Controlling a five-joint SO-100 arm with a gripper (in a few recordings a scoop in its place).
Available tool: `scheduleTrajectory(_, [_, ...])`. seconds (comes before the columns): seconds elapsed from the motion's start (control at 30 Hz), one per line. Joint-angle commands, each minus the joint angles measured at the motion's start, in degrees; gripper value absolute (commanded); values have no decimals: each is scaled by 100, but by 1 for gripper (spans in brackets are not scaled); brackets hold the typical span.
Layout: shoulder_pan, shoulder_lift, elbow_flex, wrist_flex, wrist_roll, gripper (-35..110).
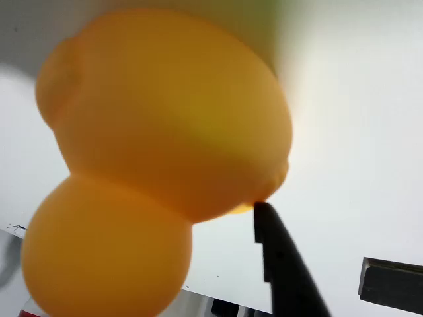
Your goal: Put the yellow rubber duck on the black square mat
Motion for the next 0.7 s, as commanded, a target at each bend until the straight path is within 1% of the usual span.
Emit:
scheduleTrajectory(0.0, [-97,9,-114,18,26,51])
scheduleTrajectory(0.2, [-97,9,-88,18,53,49])
scheduleTrajectory(0.47, [-97,53,-79,9,53,29])
scheduleTrajectory(0.67, [-97,62,-62,9,35,21])
